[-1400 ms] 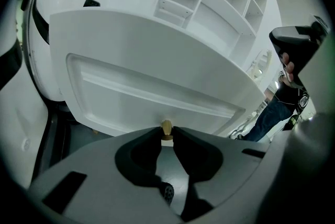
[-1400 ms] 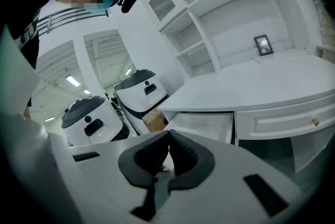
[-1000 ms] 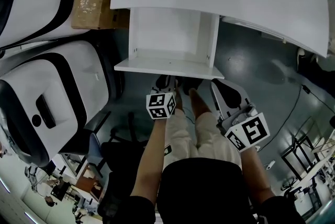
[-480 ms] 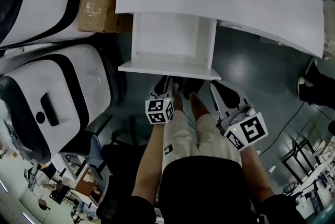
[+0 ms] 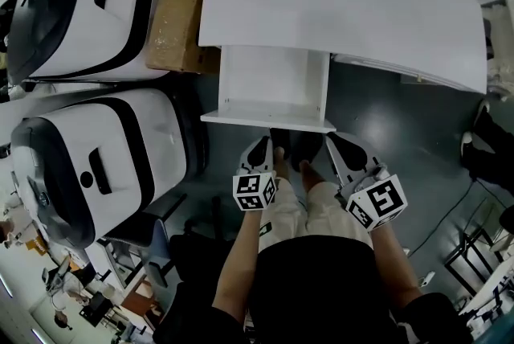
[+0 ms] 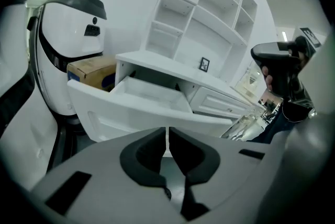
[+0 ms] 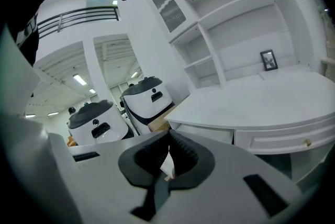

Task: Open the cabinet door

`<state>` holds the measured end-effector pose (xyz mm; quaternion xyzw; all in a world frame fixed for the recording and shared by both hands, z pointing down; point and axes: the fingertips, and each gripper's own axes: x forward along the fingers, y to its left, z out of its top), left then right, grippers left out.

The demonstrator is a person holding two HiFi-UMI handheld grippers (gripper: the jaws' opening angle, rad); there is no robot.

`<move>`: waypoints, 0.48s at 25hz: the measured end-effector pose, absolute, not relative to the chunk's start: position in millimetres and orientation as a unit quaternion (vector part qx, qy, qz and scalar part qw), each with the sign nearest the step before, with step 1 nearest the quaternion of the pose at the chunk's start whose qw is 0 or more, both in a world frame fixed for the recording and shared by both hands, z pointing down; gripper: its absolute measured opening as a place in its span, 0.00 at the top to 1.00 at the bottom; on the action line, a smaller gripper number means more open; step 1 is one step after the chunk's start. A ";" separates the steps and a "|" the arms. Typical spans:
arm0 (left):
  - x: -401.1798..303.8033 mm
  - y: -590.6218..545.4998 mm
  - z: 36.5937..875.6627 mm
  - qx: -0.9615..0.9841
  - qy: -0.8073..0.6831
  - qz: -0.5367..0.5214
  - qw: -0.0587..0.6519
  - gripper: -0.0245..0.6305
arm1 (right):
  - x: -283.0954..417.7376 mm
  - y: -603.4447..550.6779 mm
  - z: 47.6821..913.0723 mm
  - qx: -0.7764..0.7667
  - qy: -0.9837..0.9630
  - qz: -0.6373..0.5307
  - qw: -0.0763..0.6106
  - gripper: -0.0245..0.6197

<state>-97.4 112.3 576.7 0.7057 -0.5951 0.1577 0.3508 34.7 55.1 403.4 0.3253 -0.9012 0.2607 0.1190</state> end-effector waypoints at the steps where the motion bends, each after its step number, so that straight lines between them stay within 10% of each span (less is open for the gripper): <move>1: -94.4 111.9 567.5 0.710 -0.593 0.155 0.346 0.91 | 36.6 56.0 398.8 0.327 -0.901 0.259 0.117 0.94; 12: -57.9 102.1 461.4 0.754 -0.570 0.128 0.301 0.92 | 63.9 59.3 345.4 0.349 -0.900 0.242 0.095 0.94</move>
